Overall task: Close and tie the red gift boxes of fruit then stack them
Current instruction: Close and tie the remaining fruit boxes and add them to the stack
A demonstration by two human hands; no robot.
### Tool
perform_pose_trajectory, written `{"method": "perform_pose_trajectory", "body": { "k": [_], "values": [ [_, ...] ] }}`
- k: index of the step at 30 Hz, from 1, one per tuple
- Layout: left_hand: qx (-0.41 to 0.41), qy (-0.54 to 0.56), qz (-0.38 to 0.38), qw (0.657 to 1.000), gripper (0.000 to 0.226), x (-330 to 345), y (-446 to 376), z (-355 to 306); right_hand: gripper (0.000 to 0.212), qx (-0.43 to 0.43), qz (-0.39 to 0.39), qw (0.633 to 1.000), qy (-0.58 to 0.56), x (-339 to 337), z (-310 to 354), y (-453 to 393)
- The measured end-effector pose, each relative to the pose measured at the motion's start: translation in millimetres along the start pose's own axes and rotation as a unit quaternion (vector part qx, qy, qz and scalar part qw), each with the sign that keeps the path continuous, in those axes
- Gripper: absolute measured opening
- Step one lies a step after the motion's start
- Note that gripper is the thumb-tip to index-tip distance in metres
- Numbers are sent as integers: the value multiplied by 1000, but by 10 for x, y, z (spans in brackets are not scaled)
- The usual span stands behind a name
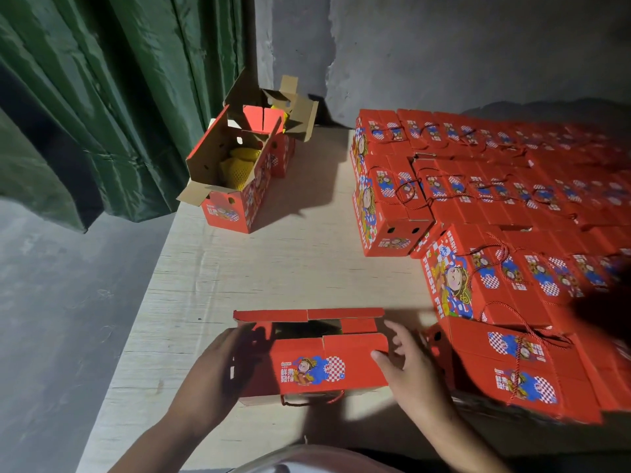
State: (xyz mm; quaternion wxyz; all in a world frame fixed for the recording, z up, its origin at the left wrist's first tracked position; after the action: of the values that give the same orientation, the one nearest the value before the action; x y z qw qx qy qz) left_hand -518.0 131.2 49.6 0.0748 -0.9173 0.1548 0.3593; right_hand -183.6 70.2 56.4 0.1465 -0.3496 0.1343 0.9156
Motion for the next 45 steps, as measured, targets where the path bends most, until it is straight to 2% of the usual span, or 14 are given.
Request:
{"method": "perform_pose_trajectory", "body": {
  "k": [4, 7, 10, 14, 17, 24, 29, 34, 45],
  "values": [
    [49, -137, 6, 989, 45, 29, -5, -127, 51, -163, 22, 983, 81, 89, 146, 29],
    [68, -210, 32, 975, 37, 94, -23, -138, 39, -198, 41, 975, 90, 180, 159, 67],
    [57, -249, 86, 963, 46, 200, -18, -102, 47, -213, 47, 971, 95, 217, 123, 83],
    [48, -269, 115, 955, 84, 261, 58, -79, 81, -218, 91, 964, 122, 316, 51, 142],
    [51, -304, 125, 943, 95, 274, 97, -64, 91, -238, 104, 952, 162, 356, 2, 156],
    [70, -321, 98, 939, 98, 259, 72, -83, 81, -231, 115, 950, 177, 439, -71, 113],
    [67, -298, 97, 947, 105, 266, 96, -74, 81, -219, 122, 952, 174, 416, -81, 98],
    [67, -293, 99, 949, 96, 254, 86, -104, 77, -214, 123, 953, 175, 398, -43, 85],
    [102, -284, 59, 951, 94, 268, 181, -115, 76, -224, 129, 950, 174, 414, -51, 84]
  ]
}}
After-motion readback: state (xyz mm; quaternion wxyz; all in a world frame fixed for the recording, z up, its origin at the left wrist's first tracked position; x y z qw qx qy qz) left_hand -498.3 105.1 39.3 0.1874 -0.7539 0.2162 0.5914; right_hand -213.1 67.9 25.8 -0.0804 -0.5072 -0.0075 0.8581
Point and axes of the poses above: each hand's wrist, its own y-axis away from the middle knuckle, its own x-axis out of the palm, z = x × y, the point moved 6 cm from there along -y, towards the middle knuckle, and after that the axes turned 5 degrees about -y, right-handed, at the moved point
